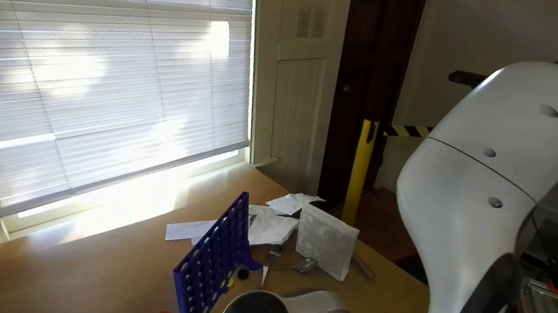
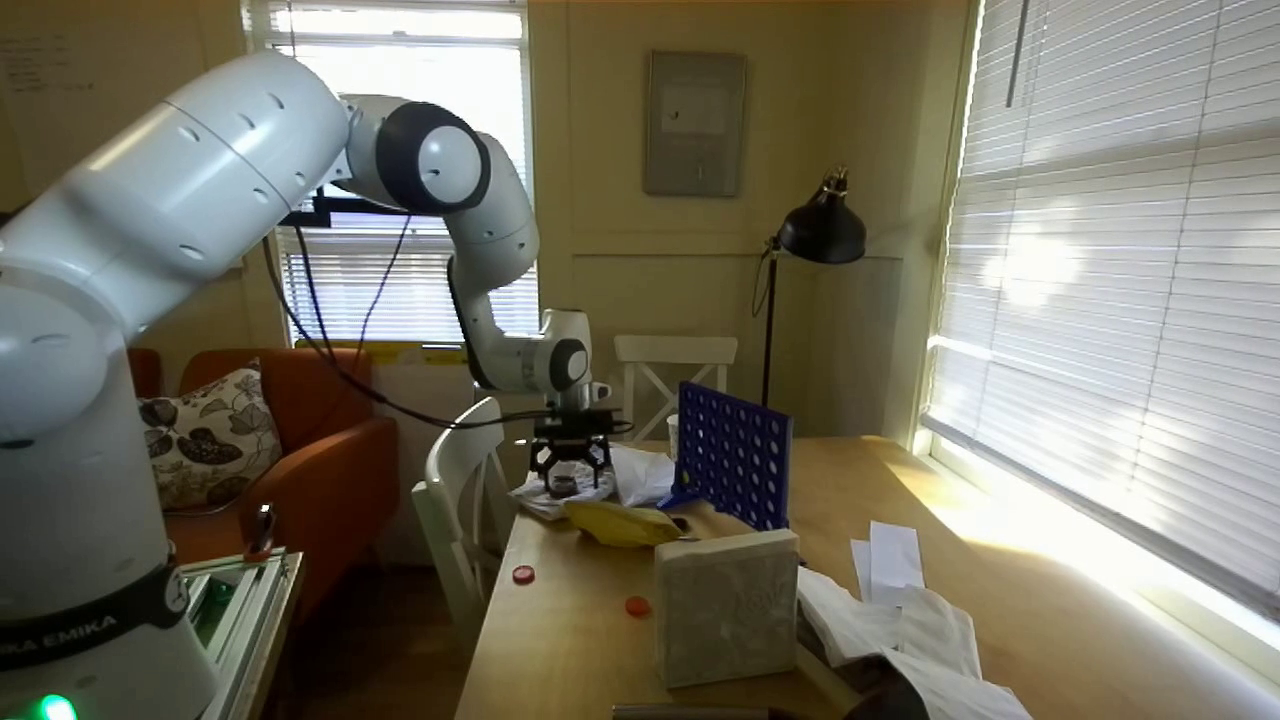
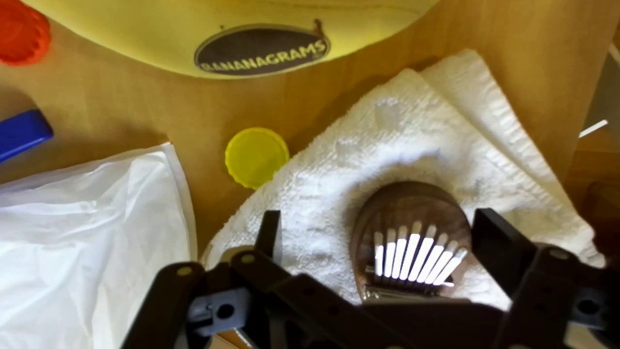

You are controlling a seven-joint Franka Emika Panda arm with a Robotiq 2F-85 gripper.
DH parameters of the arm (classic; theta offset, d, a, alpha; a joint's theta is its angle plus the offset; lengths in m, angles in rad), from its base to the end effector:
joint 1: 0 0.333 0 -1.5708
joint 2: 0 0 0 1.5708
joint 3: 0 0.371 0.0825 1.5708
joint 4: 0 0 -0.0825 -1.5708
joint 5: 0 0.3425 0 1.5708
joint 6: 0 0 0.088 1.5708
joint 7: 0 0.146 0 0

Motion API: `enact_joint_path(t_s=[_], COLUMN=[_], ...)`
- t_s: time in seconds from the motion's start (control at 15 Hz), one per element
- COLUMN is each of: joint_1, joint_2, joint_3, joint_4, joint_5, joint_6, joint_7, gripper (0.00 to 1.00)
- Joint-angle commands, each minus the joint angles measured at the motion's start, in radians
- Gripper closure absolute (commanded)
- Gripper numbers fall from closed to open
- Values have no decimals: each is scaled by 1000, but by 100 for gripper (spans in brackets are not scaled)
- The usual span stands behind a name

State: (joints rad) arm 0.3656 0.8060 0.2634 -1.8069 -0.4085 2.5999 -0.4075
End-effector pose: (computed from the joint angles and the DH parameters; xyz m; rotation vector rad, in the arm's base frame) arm 0.5423 0.3751 0.1440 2.4790 1.8936 0.0606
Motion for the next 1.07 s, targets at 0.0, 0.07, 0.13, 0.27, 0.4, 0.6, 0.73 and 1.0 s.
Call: enact_joint_path(t_s=[0.0, 0.07, 0.13, 0.27, 0.4, 0.6, 0.73, 1.0], joint_1=[29, 33, 38, 53, 70, 80, 82, 74], joint_2=[43, 49, 55, 69, 69, 65, 59, 52], joint_3=[6, 11, 14, 15, 3, -6, -13, -19], joint_4=[81, 92, 104, 130, 135, 130, 117, 99], joint_5=[18, 20, 21, 24, 23, 24, 24, 29], joint_6=[-43, -47, -54, -69, -81, -86, -81, -64], joint_7=[3, -3, -5, 5, 35, 77, 108, 144], gripper=[0, 0, 0, 0, 0, 0, 0, 0])
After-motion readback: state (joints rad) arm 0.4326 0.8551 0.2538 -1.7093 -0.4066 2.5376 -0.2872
